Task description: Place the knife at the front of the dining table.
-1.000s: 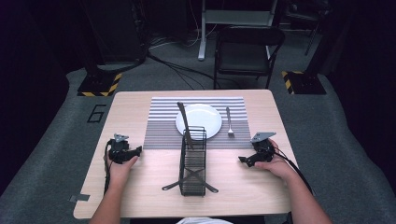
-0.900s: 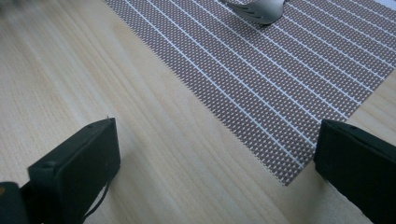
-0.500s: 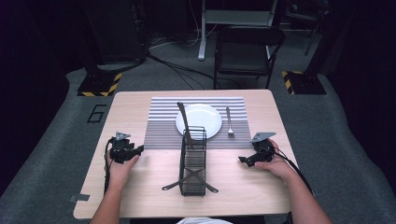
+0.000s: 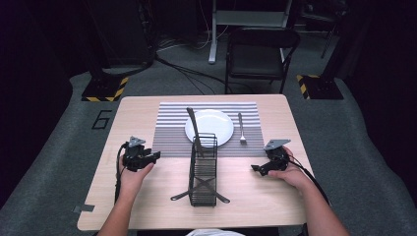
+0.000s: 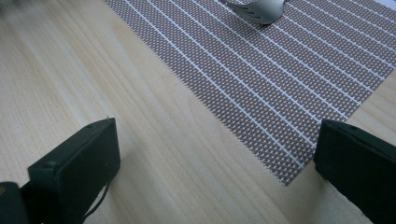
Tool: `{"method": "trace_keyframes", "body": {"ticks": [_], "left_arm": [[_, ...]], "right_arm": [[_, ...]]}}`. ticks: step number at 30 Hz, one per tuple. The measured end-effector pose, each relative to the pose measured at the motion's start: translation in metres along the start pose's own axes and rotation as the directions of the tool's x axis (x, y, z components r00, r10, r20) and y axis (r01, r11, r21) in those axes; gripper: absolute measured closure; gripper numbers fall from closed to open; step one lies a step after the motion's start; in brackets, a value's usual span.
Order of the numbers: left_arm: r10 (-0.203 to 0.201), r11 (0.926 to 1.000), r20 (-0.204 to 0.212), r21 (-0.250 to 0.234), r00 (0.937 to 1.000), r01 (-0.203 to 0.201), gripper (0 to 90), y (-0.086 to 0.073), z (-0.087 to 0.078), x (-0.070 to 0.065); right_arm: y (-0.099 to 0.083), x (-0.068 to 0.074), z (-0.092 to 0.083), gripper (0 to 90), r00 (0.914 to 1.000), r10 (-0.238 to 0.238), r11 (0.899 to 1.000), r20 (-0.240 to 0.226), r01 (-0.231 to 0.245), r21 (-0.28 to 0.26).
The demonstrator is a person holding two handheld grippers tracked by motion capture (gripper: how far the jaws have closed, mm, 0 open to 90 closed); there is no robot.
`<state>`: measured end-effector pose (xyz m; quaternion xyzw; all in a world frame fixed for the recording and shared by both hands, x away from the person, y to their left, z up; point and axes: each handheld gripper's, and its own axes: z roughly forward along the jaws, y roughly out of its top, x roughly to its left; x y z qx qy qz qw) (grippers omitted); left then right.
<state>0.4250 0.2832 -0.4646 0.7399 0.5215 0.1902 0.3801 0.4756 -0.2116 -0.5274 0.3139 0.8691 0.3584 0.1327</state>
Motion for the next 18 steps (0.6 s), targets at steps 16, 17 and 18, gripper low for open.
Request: {"method": "trace_keyframes", "body": {"ticks": [16, 17, 18], "left_arm": [[0.055, 0.9985, 0.082, -0.013, 0.9951, -0.054, 54.9, 0.038, -0.010, -0.024], [0.058, 0.9982, 0.084, -0.017, 0.9947, -0.057, 54.7, 0.040, -0.010, -0.026], [0.066, 0.9977, 0.093, -0.020, 0.9935, -0.064, 54.7, 0.045, -0.011, -0.027]], "right_arm": [[0.000, 0.000, 0.000, 0.0, 1.0000, -0.002, 1.000, 0.000, 0.002, 0.001], [0.000, 0.000, 0.000, 0.0, 1.0000, -0.003, 1.000, -0.001, 0.003, 0.001], [0.000, 0.000, 0.000, 0.0, 1.0000, -0.002, 1.000, 0.000, 0.002, 0.001]]}}
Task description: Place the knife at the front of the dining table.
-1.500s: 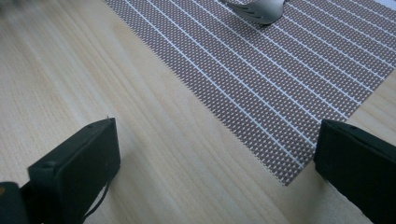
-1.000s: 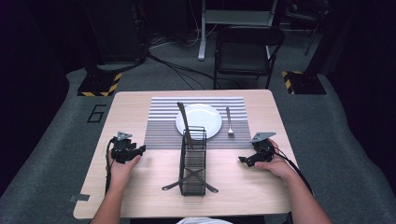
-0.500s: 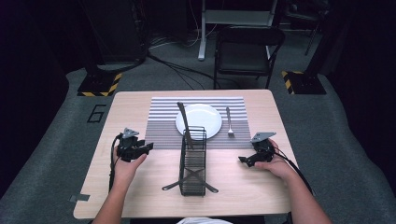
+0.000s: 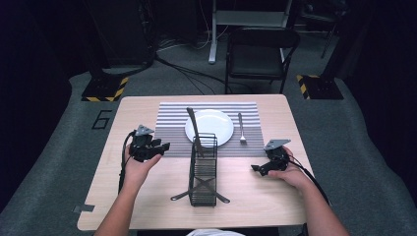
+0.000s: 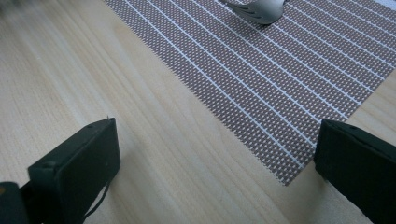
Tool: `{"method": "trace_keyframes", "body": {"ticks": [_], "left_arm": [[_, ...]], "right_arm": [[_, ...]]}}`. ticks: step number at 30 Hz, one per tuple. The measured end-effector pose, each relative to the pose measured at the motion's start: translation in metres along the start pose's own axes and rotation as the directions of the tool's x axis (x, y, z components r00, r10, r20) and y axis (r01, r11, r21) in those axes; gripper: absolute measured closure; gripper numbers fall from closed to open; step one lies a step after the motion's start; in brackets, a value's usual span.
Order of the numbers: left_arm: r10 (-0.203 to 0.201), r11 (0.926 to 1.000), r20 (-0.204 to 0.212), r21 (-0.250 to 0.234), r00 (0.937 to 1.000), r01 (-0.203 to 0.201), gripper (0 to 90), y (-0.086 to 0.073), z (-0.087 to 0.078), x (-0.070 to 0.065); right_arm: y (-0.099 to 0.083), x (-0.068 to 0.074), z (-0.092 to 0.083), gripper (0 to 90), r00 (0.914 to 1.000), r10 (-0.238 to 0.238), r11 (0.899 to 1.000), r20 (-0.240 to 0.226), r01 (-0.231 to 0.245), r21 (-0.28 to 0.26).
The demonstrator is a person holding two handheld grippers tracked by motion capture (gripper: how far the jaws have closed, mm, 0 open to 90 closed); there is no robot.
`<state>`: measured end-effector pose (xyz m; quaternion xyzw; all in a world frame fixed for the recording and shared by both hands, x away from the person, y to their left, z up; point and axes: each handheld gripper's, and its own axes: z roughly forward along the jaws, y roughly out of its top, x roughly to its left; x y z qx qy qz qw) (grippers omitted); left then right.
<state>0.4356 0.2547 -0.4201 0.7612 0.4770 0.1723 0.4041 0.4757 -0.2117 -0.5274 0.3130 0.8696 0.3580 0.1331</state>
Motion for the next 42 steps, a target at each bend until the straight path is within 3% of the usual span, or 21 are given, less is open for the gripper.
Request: {"method": "trace_keyframes", "body": {"ticks": [8, 11, 20, 31, 42], "left_arm": [[0.011, 0.9999, 0.035, -0.008, 0.9993, -0.010, 51.1, 0.016, -0.001, -0.007], [0.038, 0.9993, 0.040, -0.003, 0.9985, -0.038, 50.3, 0.022, 0.000, -0.011], [0.068, 0.9975, 0.065, -0.021, 0.9955, -0.067, 49.5, 0.038, 0.004, -0.024], [0.078, 0.9967, 0.092, -0.029, 0.9927, -0.076, 49.6, 0.051, 0.011, -0.037], [0.104, 0.9941, 0.130, -0.043, 0.9861, -0.099, 50.0, 0.061, 0.019, -0.052]], "right_arm": [[0.000, 0.000, 0.000, 0.0, 1.0000, 0.000, 1.000, 0.000, 0.000, -0.001], [0.000, 0.000, 0.000, 0.0, 1.0000, 0.000, 1.000, 0.000, 0.000, 0.000], [0.000, 0.000, 0.000, 0.0, 1.0000, 0.001, 1.000, 0.000, -0.001, 0.000], [0.000, 0.000, 0.000, 0.0, 1.0000, -0.001, 1.000, -0.001, 0.001, 0.001], [0.000, 0.000, 0.000, 0.0, 1.0000, 0.000, 1.000, -0.001, 0.000, 0.000]]}}
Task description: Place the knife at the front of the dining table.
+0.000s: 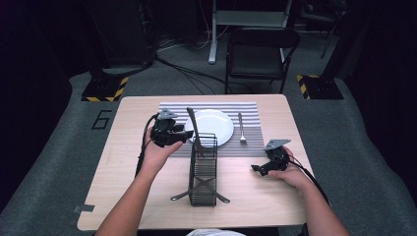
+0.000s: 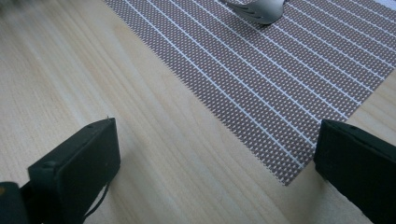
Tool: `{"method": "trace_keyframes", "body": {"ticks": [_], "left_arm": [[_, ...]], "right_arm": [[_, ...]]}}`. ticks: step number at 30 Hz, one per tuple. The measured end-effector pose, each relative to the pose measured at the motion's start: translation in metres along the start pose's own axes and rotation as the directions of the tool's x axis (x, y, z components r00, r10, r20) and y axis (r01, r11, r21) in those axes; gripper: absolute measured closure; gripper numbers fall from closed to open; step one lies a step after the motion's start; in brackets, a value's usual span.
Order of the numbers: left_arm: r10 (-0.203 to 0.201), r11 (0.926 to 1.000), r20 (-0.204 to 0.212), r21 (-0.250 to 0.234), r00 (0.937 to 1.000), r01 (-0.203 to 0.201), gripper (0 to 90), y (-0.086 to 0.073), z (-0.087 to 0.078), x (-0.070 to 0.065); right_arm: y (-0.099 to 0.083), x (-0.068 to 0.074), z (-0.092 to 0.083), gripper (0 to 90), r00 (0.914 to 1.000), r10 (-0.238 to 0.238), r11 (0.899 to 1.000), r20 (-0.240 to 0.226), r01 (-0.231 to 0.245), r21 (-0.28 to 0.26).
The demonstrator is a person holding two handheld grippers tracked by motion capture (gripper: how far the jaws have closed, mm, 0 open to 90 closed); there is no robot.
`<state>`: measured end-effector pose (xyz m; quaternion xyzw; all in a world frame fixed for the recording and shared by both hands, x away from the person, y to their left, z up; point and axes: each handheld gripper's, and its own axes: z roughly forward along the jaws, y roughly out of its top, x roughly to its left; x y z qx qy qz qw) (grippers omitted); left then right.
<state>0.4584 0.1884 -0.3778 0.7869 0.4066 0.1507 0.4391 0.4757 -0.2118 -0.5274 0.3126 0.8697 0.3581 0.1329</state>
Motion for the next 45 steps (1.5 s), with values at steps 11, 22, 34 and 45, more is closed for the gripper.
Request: {"method": "trace_keyframes", "body": {"ticks": [11, 22, 34, 45], "left_arm": [[0.025, 0.9997, 0.031, 0.004, 0.9992, -0.025, 52.0, 0.005, 0.011, -0.009], [0.036, 0.9993, 0.056, -0.011, 0.9978, -0.035, 59.0, 0.007, 0.023, -0.013], [0.026, 0.9996, 0.084, -0.014, 0.9961, -0.025, 68.1, 0.007, 0.028, -0.011], [0.051, 0.9984, 0.059, -0.026, 0.9970, -0.050, 78.2, 0.007, 0.027, -0.011]], "right_arm": [[0.000, 0.000, 0.000, 0.0, 1.0000, 0.001, 1.000, 0.000, -0.001, 0.001], [0.000, 0.000, 0.000, 0.0, 1.0000, 0.000, 1.000, 0.000, 0.000, 0.001], [0.000, 0.000, 0.000, 0.0, 1.0000, 0.002, 1.000, 0.000, -0.002, 0.001], [0.000, 0.000, 0.000, 0.0, 1.0000, 0.002, 1.000, 0.000, -0.002, 0.000]]}}
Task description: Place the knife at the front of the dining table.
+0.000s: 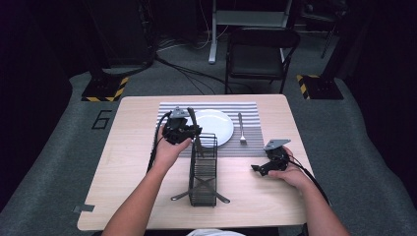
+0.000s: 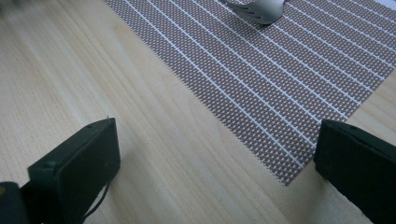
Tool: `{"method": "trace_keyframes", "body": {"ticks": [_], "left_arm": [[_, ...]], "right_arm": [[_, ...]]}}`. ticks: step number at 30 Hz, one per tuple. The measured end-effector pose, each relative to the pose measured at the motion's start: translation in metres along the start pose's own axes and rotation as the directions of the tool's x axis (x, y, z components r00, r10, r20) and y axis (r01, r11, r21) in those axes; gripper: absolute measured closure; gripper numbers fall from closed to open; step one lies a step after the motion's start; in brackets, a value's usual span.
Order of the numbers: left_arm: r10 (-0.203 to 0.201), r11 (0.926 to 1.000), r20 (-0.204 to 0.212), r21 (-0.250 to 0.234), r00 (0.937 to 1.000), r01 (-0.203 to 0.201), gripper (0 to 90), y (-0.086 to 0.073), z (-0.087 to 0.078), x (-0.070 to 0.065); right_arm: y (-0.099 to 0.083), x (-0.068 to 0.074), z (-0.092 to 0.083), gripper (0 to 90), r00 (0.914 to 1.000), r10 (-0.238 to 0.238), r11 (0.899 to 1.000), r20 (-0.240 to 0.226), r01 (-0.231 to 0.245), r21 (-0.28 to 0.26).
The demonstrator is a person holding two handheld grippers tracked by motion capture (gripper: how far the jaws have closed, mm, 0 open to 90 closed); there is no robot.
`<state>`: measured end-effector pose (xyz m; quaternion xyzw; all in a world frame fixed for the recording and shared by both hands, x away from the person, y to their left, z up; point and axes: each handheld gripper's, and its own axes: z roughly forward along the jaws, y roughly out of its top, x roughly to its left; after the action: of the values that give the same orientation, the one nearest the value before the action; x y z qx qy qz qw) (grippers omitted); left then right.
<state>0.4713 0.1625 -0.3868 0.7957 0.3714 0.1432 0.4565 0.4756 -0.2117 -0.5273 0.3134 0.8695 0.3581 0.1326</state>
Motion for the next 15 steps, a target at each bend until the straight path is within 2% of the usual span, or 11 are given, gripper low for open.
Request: {"method": "trace_keyframes", "body": {"ticks": [5, 7, 9, 15], "left_arm": [[0.030, 0.9995, 0.009, -0.006, 0.9995, -0.030, 79.9, -0.002, -0.003, -0.012], [0.082, 0.9966, -0.002, -0.002, 0.9966, -0.082, 80.2, -0.002, -0.003, -0.022], [0.097, 0.9953, -0.001, -0.002, 0.9953, -0.097, 80.3, -0.002, -0.003, -0.024], [0.089, 0.9960, 0.033, -0.005, 0.9955, -0.089, 79.5, -0.003, 0.001, -0.026]], "right_arm": [[0.000, 0.000, 0.000, 0.0, 1.0000, 0.000, 1.000, 0.000, 0.000, 0.000], [0.000, 0.000, 0.000, 0.0, 1.0000, 0.000, 1.000, 0.000, 0.000, 0.000], [0.000, 0.000, 0.000, 0.0, 1.0000, 0.001, 1.000, 0.001, -0.001, -0.006], [0.000, 0.000, 0.000, 0.0, 1.0000, -0.001, 1.000, 0.000, 0.001, 0.000]]}}
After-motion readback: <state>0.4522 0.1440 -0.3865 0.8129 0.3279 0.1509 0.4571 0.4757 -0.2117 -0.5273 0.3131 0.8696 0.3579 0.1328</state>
